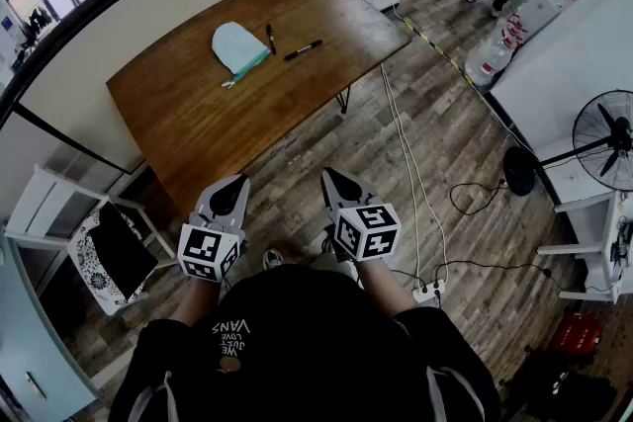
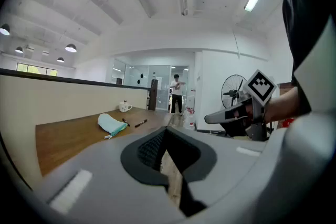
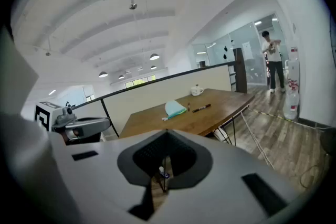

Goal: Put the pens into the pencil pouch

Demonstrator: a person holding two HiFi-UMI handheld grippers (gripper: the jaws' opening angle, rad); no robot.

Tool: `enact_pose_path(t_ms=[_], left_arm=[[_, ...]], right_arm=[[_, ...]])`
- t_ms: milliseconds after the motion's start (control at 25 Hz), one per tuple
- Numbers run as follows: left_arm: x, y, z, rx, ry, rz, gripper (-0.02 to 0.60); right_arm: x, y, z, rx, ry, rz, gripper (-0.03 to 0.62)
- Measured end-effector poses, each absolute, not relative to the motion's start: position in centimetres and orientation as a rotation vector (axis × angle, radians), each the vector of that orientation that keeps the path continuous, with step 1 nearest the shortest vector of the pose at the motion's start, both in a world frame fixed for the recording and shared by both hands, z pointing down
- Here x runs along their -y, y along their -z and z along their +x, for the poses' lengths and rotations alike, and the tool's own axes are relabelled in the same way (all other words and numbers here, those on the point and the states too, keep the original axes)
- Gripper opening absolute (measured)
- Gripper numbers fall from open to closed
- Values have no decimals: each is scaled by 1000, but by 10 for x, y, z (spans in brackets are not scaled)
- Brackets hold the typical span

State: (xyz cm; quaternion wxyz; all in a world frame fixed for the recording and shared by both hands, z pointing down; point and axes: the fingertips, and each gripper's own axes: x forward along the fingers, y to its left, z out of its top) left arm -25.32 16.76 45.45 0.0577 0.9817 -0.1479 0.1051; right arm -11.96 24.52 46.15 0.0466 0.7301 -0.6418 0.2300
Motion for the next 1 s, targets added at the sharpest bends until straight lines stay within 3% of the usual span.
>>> enact_pose_path(t_ms=[320,360,440,480,1000], left_arm=[[-173,-458,-244,364,-299,2999,12],[-172,-458,-241,363,-286,2995,45],[-168,-459,-234,382,-285,2981,147],[-164,-460,-231,400,-295,2974,158],[-109,-470,-150,647,-337,2877,178]], right_arm=[[-232,-463,-125,2008,-679,2198,18],[-229,-463,-122,2015,-677,2192,32],[-223,-466,-112,2019,-677,2171,156],[-220,-467,-106,2020,-678,2156,170],[-175,-490,-12,2097,-765,1944,170]])
